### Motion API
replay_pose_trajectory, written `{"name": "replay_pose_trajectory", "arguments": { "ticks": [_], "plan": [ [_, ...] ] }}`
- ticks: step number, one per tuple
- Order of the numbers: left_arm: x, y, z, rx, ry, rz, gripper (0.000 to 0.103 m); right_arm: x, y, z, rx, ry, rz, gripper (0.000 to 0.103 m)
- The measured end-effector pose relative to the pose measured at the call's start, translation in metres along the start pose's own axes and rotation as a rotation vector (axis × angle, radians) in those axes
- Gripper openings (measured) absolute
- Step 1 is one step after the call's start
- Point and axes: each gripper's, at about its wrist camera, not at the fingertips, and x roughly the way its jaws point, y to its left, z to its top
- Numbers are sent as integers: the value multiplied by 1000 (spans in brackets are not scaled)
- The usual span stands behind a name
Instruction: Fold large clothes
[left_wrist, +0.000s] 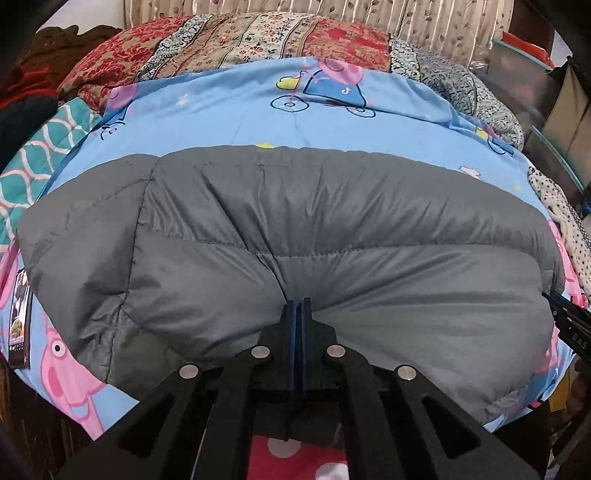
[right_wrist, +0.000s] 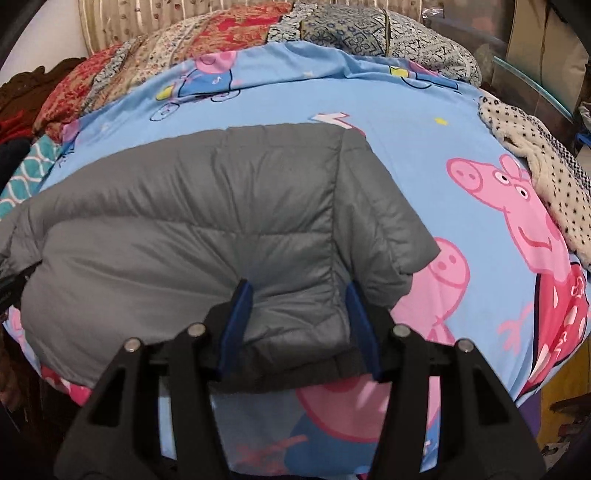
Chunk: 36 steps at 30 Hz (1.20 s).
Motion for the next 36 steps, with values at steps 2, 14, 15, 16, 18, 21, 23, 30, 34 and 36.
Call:
{"name": "replay_pose_trajectory", "arguments": {
  "ticks": [2,14,15,16,18,21,23,30,34,36],
  "plan": [
    [-1,1,0,-3,8,9,20,-1,0,0,3,-1,2,51],
    [-13,5,2,-57,37,6,20,-14,1,0,-17,-34,-9,51],
    [-15,6,3,-62,36,-2,20,-15,0,0,-17,-35,-7,51],
    [-19,6,3,-72,33,-18,20,-15,2,0,-15,-35,-8,51],
    [-27,5,4,-81,19,-45,20,-15,1,0,-14,-35,-8,51],
    [-37,-2,4,-69,-6,-71,20,-15,1,1,-18,-35,-9,51],
    [-43,-9,5,-54,-18,-92,20,-15,-1,1,-20,-36,-10,51],
    [-48,-32,2,11,-32,-134,20,-15,-1,1,-19,-34,-10,51],
    [-33,-43,-4,49,-13,-118,20,-13,-1,0,-22,-31,-14,51],
    [-23,-44,-6,59,-1,-102,20,-10,-2,-1,-24,-27,-17,51]
  ]
}}
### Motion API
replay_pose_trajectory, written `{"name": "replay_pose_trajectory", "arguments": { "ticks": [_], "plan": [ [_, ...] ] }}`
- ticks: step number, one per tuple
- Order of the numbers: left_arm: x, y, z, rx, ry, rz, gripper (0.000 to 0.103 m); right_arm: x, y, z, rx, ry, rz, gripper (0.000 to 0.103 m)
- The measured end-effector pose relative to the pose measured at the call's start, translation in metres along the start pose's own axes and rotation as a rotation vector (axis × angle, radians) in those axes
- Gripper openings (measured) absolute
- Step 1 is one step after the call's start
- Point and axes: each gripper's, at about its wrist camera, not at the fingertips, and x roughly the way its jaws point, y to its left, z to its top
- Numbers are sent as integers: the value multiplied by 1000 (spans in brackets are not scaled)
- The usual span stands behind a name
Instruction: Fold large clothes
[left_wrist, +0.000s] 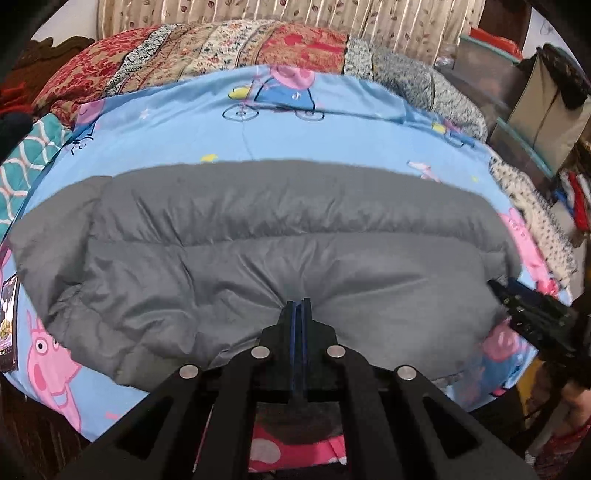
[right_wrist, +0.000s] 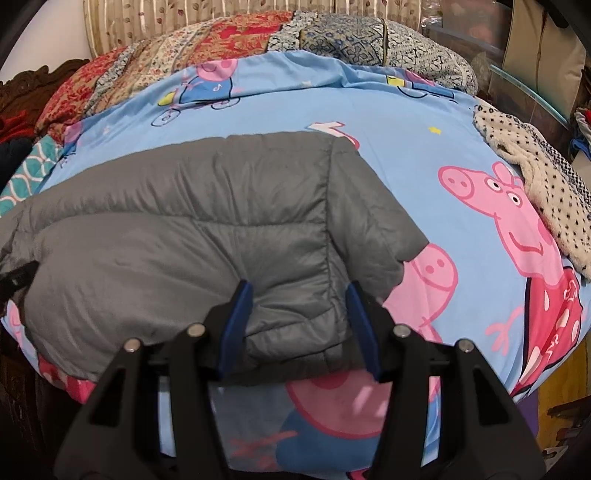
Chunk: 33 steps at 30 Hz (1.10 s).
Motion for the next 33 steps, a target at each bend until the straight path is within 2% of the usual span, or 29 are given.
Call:
{"name": "replay_pose_trajectory", "arguments": {
  "ticks": [5,8,12,15,18,21,23,25,26,28,30,33],
  "plan": [
    [27,-4,-8,33,26,36,20,13,-7,-8,29,16,30,57],
    [37,0,-10,14,48,20,20,23,-11,-13,48,35,56,57],
    [23,8,-1,26,92,-12,20,27,-10,-14,36,54,71,57],
    [-20,23,17,54,-3,-21,20,16,-17,-12,28,44,103,58],
    [-75,66,55,60,-156,95,20,-6,-24,-7,27,-21,128,58],
    [-90,109,82,30,-192,190,25,-32,-38,10,60,-115,170,60],
    [-74,145,95,-16,-113,153,44,-43,-51,25,118,-160,230,73],
    [-48,168,94,-63,-22,155,51,-41,-60,39,173,-157,300,74],
    [-31,178,89,-73,26,150,51,-35,-66,46,214,-139,356,75],
    [-4,188,72,-83,100,106,51,-15,-74,53,264,-86,403,76],
    [7,195,55,-102,114,69,52,5,-78,55,294,-30,404,76],
    [20,206,27,-171,112,-34,56,38,-79,46,341,64,429,77]
  ]
}}
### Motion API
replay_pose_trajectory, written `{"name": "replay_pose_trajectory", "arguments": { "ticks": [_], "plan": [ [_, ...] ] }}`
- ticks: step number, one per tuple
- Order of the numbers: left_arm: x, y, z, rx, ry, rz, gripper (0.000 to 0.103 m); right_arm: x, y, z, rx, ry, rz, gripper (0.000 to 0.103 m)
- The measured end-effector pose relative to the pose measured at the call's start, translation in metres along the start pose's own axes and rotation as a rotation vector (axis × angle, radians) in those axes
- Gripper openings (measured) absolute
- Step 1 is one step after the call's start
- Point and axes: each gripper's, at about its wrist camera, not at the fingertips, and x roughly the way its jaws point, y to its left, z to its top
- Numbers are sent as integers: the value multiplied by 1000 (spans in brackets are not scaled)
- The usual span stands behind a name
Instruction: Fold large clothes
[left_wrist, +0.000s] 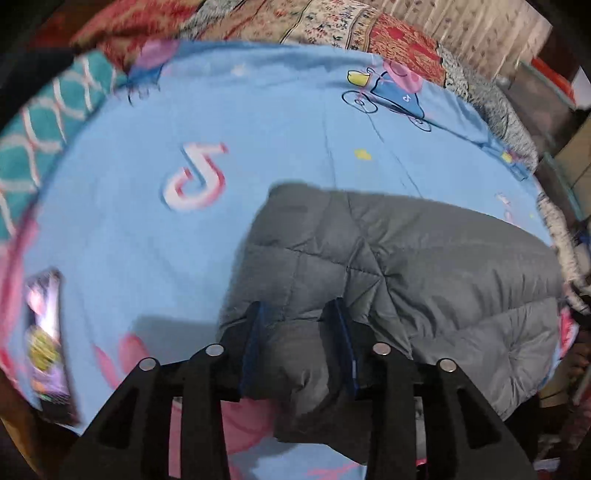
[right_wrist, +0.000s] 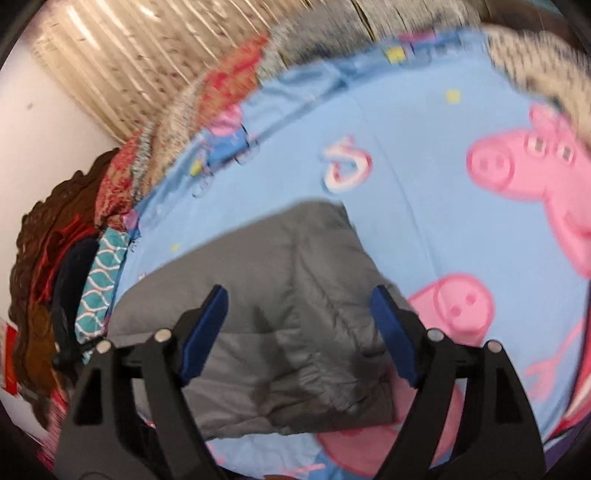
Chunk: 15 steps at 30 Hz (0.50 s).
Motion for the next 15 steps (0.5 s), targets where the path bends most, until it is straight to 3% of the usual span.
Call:
{"name": "replay_pose_trajectory", "arguments": {
  "ticks": [4,6,12,15],
  "plan": [
    [10,16,-24,-107,8,-133,60,24,-1,-13,32,63,55,80],
    [6,24,-32,-154,4,-203,61,26,5,-15,1,65,31,81],
    [-24,40,-14,-131,-52,-142,62,2,10,1,-75,7,-18,81],
    [-30,49,3,-107,-57,-101,67,-6,-2,10,-50,-15,-21,81]
  ]
}}
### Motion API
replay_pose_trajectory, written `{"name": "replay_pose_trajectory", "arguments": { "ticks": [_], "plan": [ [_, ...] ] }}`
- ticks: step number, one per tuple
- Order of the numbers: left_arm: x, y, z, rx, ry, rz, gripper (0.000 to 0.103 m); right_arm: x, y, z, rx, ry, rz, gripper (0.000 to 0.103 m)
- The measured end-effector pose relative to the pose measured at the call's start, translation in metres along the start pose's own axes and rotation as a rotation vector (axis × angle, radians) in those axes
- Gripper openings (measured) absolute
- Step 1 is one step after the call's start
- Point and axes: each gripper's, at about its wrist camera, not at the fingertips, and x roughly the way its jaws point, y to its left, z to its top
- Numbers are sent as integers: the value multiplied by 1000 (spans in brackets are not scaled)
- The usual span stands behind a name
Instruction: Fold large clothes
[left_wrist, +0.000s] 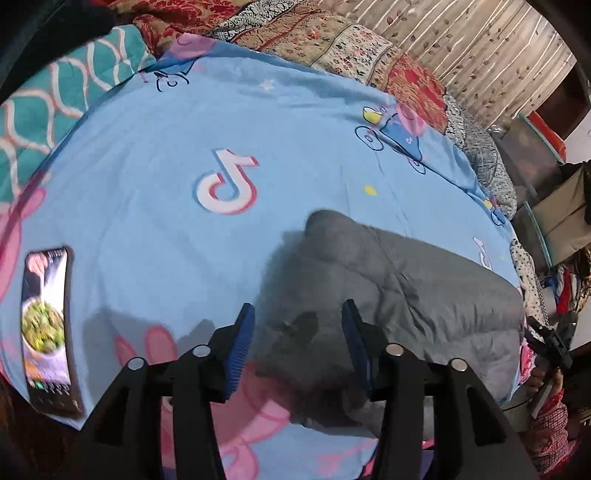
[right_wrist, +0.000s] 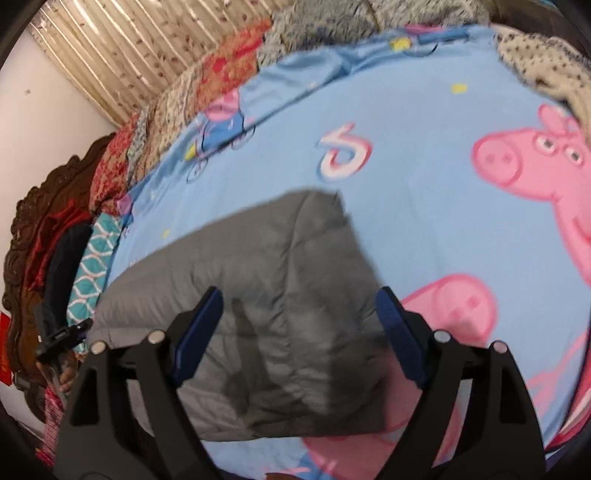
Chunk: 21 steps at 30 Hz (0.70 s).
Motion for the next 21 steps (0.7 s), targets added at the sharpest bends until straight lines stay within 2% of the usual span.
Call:
{"name": "replay_pose_trajectory", "arguments": {
  "ticks": [2,3,6,9,11,14,16,21],
  "plan": [
    [12,0,7,17,46,-11,70,7,-11,2,38,34,11,82],
    [22,-4,7,41,84,-17,70,15,-16,0,60,63,43,82],
    [43,-7,2,50,158,-100,71,34,-29,-10,159,128,159,82],
    [56,-5,-6,-3,175,-189,72,43,-28,-20,218,143,269,82],
    [60,-2,-11,-51,186,-251,72,48,-15,-25,203,165,293,86],
    [53,-2,-18,-67,171,-310,73,49,2,-27,163,185,333,88],
    [49,3,-19,-84,153,-321,75,51,13,-30,131,193,317,91],
    [66,3,-18,-77,195,-254,82,62,25,-37,76,231,264,93]
  ]
}}
